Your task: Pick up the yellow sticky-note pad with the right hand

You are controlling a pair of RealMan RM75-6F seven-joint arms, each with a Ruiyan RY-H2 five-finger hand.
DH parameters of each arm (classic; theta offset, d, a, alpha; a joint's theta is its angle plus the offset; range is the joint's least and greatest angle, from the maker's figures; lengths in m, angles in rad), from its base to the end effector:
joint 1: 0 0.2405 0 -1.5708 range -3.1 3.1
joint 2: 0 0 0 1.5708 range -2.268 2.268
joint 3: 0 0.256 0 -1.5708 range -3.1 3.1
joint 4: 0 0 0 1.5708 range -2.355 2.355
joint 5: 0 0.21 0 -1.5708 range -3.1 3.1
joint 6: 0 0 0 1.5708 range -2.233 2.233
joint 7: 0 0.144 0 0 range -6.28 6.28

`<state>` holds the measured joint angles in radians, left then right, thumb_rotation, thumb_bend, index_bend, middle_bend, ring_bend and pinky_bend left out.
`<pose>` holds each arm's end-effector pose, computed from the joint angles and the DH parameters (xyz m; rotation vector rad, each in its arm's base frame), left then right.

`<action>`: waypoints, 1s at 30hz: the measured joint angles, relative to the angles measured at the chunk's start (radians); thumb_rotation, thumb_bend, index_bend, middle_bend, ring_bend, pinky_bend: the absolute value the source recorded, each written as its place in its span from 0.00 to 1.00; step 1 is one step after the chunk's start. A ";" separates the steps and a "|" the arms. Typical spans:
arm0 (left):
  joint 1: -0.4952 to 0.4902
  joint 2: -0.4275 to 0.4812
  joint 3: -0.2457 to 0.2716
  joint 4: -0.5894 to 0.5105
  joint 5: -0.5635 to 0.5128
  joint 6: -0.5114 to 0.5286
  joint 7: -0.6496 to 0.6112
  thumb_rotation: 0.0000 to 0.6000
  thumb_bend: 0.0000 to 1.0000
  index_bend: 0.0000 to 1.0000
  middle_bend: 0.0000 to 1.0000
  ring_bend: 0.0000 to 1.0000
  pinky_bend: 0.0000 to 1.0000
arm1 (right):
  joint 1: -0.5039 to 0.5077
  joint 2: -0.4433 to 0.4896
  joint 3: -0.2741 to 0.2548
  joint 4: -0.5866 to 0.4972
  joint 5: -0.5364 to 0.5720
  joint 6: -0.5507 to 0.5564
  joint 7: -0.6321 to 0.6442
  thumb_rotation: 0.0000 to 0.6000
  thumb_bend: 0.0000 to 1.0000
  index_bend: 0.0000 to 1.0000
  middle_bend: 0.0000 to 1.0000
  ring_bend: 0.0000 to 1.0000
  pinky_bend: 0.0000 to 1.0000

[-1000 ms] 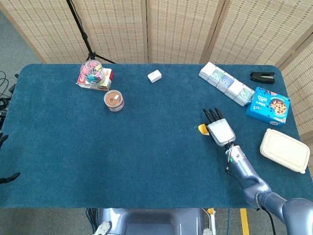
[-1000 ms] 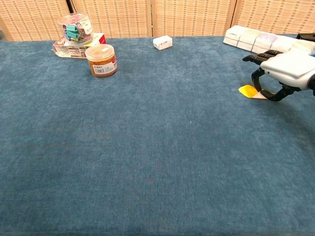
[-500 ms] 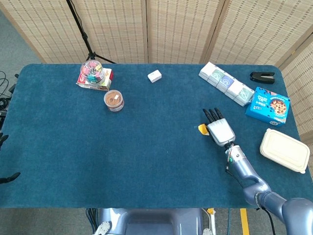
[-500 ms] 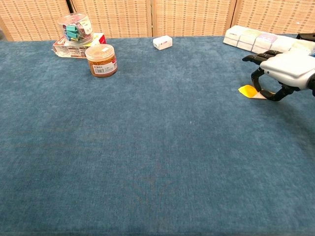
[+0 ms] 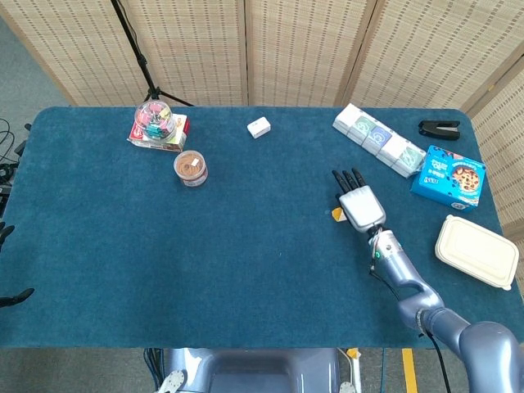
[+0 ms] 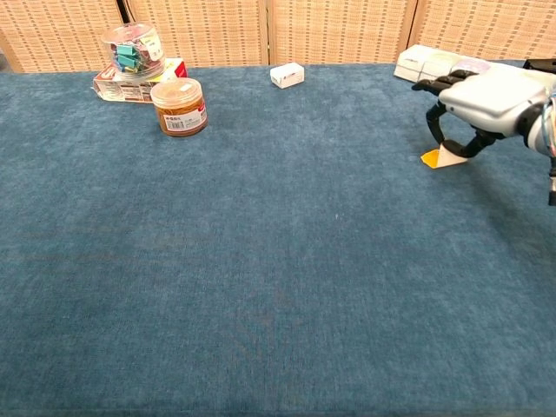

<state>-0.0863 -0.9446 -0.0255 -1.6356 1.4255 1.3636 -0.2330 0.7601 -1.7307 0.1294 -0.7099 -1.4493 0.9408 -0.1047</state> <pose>-0.3363 0.1752 0.2015 -1.3257 -1.0960 -0.8441 -0.2357 -0.4144 -0.0003 1.8522 -0.4920 0.6945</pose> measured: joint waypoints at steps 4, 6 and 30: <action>-0.002 0.001 -0.001 0.001 -0.003 -0.004 -0.002 1.00 0.00 0.00 0.00 0.00 0.00 | 0.031 -0.011 0.018 0.033 0.014 -0.028 -0.018 1.00 0.55 0.64 0.00 0.00 0.00; -0.003 0.001 -0.001 0.002 -0.003 -0.006 -0.003 1.00 0.00 0.00 0.00 0.00 0.00 | 0.045 -0.016 0.029 0.048 0.024 -0.039 -0.026 1.00 0.55 0.64 0.00 0.00 0.00; 0.001 0.011 0.004 0.009 0.015 0.000 -0.039 1.00 0.00 0.00 0.00 0.00 0.00 | 0.027 0.117 0.116 -0.081 0.045 0.232 0.012 1.00 0.13 0.21 0.00 0.00 0.00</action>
<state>-0.0852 -0.9337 -0.0216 -1.6270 1.4408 1.3640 -0.2716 0.7868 -1.6136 0.2451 -0.7909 -1.4043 1.1730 -0.0926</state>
